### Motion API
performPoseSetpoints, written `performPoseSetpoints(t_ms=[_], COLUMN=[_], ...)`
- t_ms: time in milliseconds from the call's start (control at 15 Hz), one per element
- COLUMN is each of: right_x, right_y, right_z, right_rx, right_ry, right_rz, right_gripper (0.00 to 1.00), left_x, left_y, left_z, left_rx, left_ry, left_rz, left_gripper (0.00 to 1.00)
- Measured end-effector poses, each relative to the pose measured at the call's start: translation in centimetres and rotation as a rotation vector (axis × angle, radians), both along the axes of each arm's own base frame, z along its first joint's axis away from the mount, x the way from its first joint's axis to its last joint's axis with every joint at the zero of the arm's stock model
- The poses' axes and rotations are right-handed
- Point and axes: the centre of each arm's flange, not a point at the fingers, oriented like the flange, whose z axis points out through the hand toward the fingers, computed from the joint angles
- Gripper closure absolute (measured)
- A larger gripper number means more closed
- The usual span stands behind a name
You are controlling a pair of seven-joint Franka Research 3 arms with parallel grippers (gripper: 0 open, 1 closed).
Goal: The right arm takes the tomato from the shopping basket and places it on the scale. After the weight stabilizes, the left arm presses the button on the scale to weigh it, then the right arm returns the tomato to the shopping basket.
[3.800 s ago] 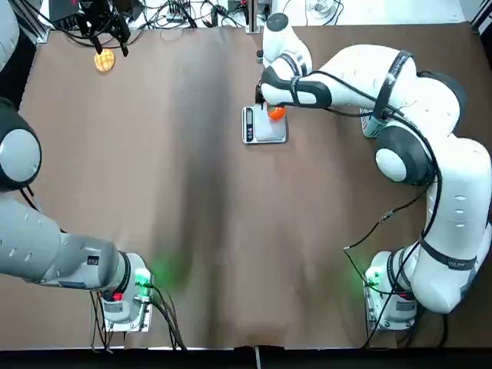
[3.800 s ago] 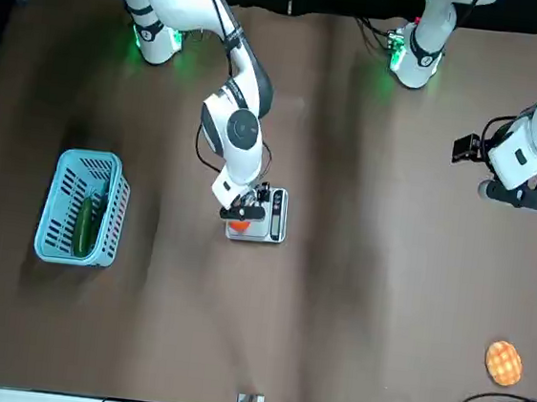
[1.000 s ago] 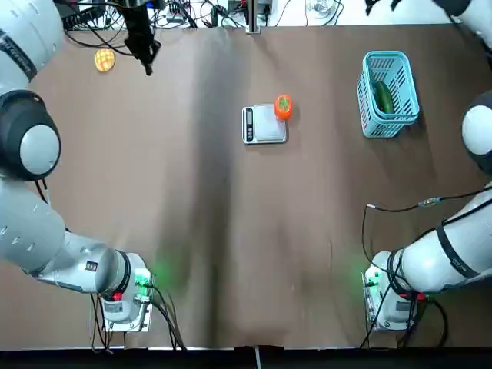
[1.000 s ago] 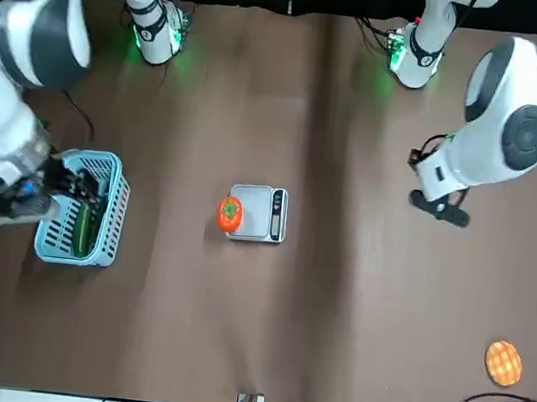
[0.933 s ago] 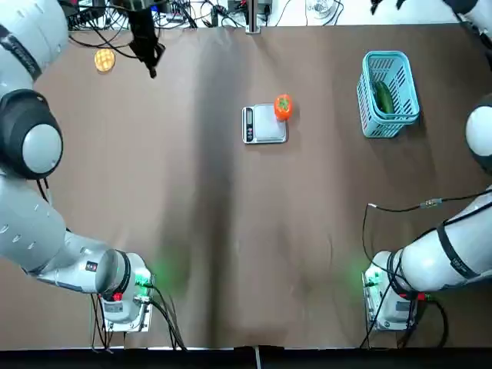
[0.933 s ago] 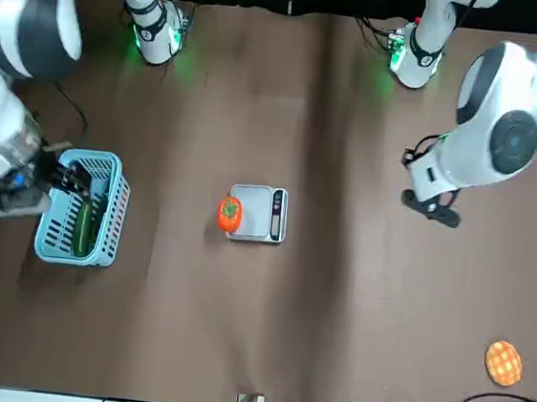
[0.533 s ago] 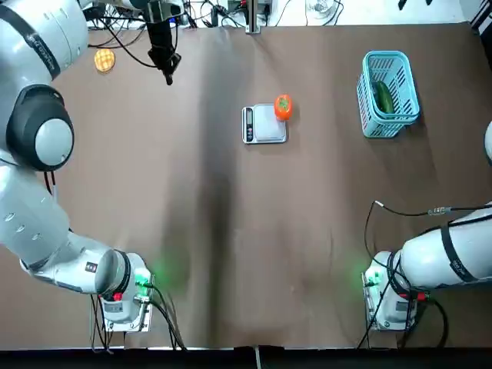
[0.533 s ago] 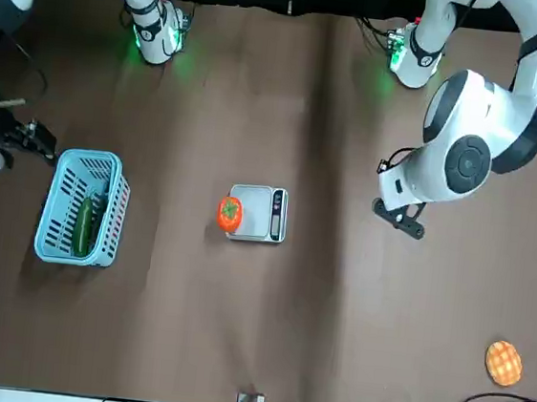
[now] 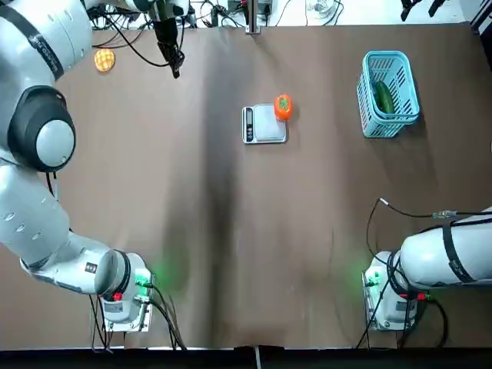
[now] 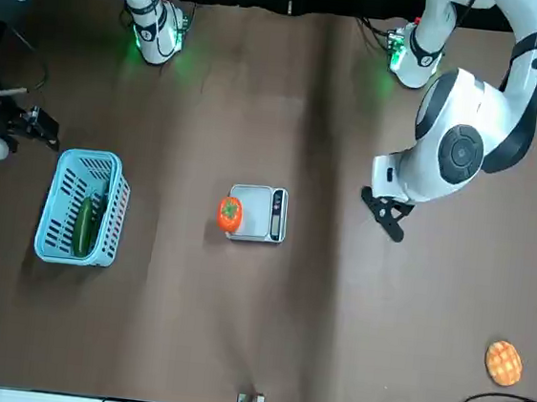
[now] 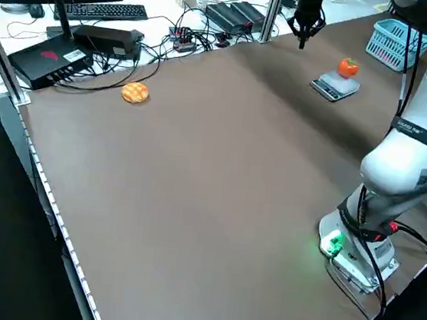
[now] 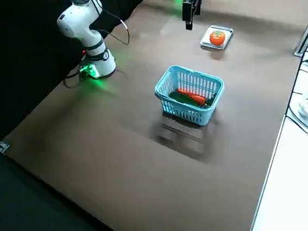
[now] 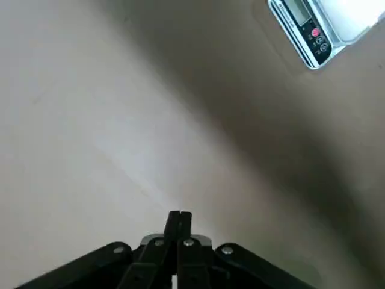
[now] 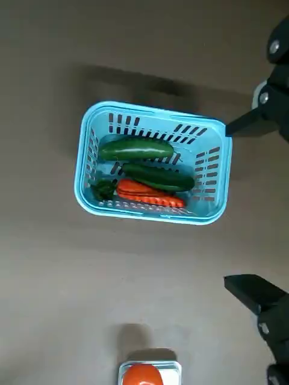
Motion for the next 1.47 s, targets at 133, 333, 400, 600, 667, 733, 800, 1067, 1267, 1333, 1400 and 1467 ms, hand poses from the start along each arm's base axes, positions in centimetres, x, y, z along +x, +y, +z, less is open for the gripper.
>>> performPoseSetpoints(t_ms=[133, 333, 400, 600, 667, 733, 800, 1067, 1267, 1333, 1400, 1467], right_x=[0.0, 0.0, 0.0, 0.0, 0.0, 0.0, 0.0, 0.1, 0.1, 0.1, 0.1, 0.1], right_y=[0.2, 0.4, 0.4, 0.7, 0.9, 1.0, 1.1, 1.1, 1.1, 1.1, 1.1, 1.1], right_z=[-0.2, -0.2, -0.2, -0.1, -0.2, -0.2, -0.2, -0.2, -0.2, -0.2, -0.2, -0.2], right_rx=[0.0, 0.0, 0.0, 0.001, 0.001, 0.001, 0.001, 0.001, 0.001, 0.001, 0.001, 0.001], right_ry=[0.004, 0.003, 0.003, -0.003, -0.003, -0.003, -0.002, -0.012, -0.014, -0.013, -0.013, -0.013], right_rz=[0.004, 0.006, 0.006, 0.012, 0.015, 0.017, 0.018, 0.019, 0.019, 0.019, 0.019, 0.019], right_gripper=[0.0, 0.01, 0.0, 0.0, 0.0, 0.0, 0.0, 0.0, 0.0, 0.0, 0.0, 0.0], left_x=[-0.1, -0.2, -0.1, -0.1, -0.1, -0.1, -0.1, -0.4, -0.5, -0.4, -0.4, -0.3], left_y=[-0.7, -1.7, -1.9, -2.1, -2.1, -2.1, -2.1, -2.9, -4.5, -5.1, -5.7, -6.3], left_z=[-0.2, -0.2, -0.2, -0.1, -0.1, -0.1, -0.1, -0.4, -1.5, -1.9, -2.1, -2.0], left_rx=[0.005, -0.003, 0.001, 0.018, 0.017, 0.017, 0.016, 0.005, -0.009, -0.011, -0.006, -0.006], left_ry=[-0.013, -0.041, -0.054, -0.069, -0.069, -0.07, -0.07, -0.063, -0.059, -0.063, -0.073, -0.092], left_rz=[-0.062, -0.166, -0.22, -0.29, -0.292, -0.292, -0.292, -0.345, -0.384, -0.396, -0.412, -0.425], left_gripper=[0.99, 0.99, 0.99, 0.99, 0.99, 0.99, 0.99, 0.99, 0.99, 0.99, 0.99, 0.99])
